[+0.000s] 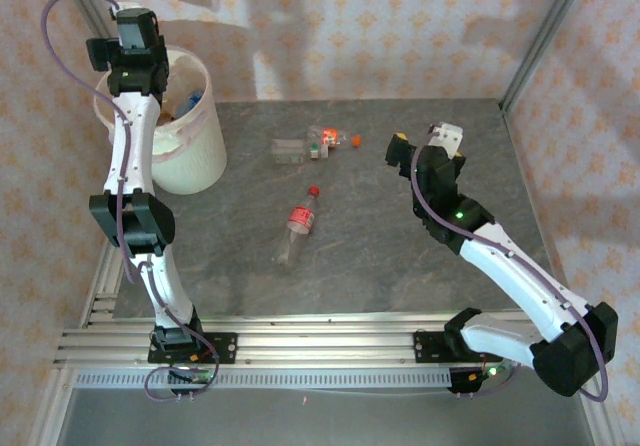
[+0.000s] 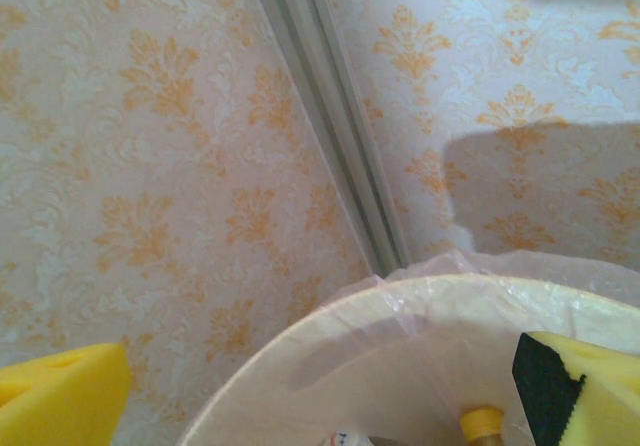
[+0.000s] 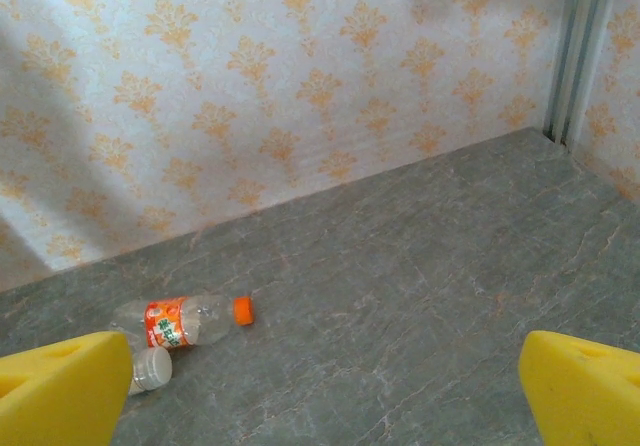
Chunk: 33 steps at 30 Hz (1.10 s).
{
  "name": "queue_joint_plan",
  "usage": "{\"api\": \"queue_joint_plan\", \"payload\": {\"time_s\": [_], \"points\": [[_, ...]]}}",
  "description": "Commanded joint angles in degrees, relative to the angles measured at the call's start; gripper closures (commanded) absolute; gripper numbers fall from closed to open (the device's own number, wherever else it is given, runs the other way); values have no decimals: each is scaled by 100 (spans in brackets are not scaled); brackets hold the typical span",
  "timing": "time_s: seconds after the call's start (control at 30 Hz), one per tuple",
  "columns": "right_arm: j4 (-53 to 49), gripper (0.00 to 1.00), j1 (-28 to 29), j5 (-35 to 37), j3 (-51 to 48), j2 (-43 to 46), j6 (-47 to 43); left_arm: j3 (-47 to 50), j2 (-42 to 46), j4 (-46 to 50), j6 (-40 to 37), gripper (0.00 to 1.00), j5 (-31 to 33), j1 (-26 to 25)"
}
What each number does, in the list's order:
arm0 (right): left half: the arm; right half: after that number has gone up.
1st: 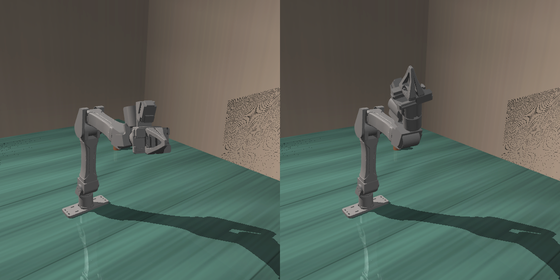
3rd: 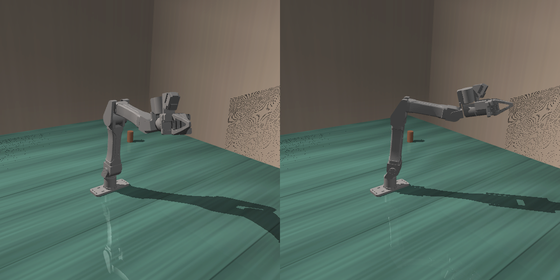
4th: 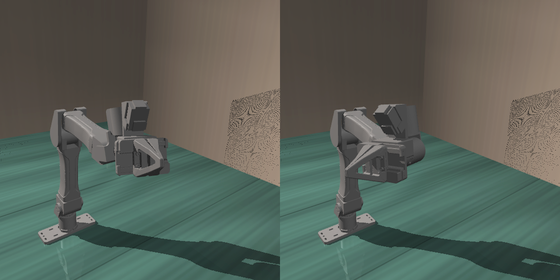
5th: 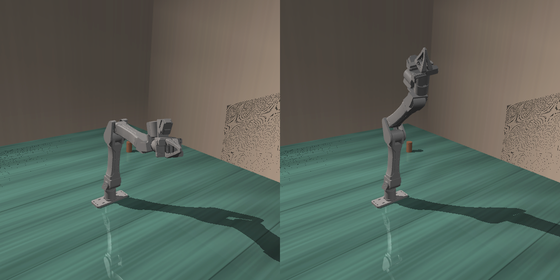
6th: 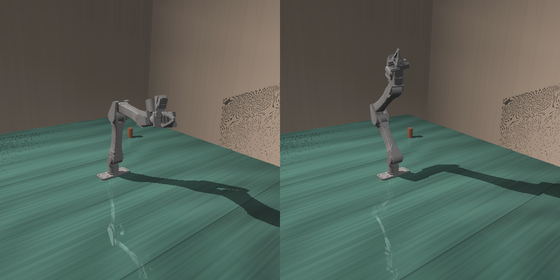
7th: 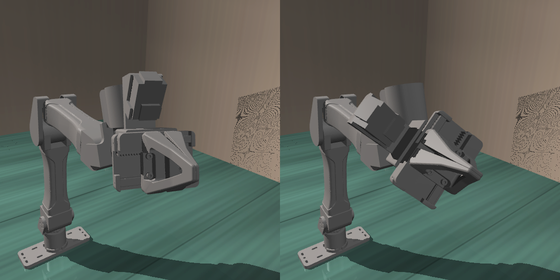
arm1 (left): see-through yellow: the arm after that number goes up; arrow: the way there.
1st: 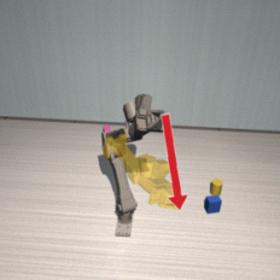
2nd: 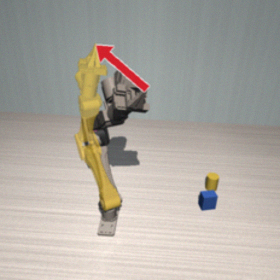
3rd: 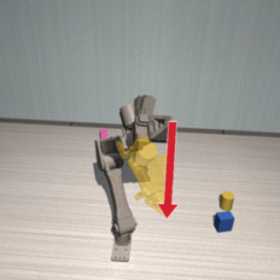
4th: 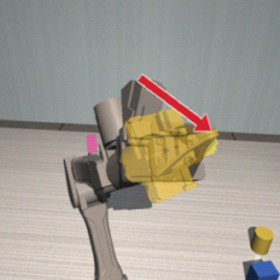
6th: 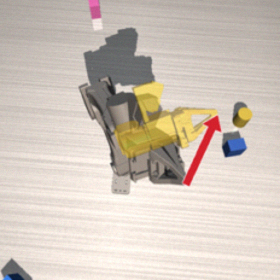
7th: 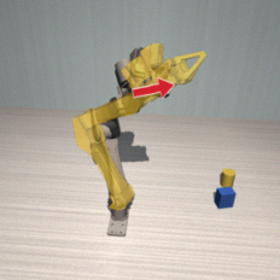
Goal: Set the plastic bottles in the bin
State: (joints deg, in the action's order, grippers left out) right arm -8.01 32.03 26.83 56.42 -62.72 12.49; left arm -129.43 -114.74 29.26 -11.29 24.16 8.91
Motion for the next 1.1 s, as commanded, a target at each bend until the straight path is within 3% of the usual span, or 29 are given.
{"api": "queue_joint_plan", "payload": {"time_s": [0.0,0.27,0.4,0.73,0.97,1.07], "points": [[-59,1,-41,86,-88,111,125,-171,337,325,453,0,-312,30],[-88,1,-93,24,-53,71,244,-407,381,612,1042,0,-750,28],[-157,1,-195,116,-61,-10,712,-501,479,879,1463,0,-990,28],[-213,1,-379,-480,544,-999,883,1097,1662,411,3684,0,-4033,31],[-243,1,-382,-735,653,-1183,1081,726,1179,1096,5046,0,-5201,-16],[-303,1,-375,-688,536,-1113,1109,434,874,1427,5374,0,-5363,-19]]}}
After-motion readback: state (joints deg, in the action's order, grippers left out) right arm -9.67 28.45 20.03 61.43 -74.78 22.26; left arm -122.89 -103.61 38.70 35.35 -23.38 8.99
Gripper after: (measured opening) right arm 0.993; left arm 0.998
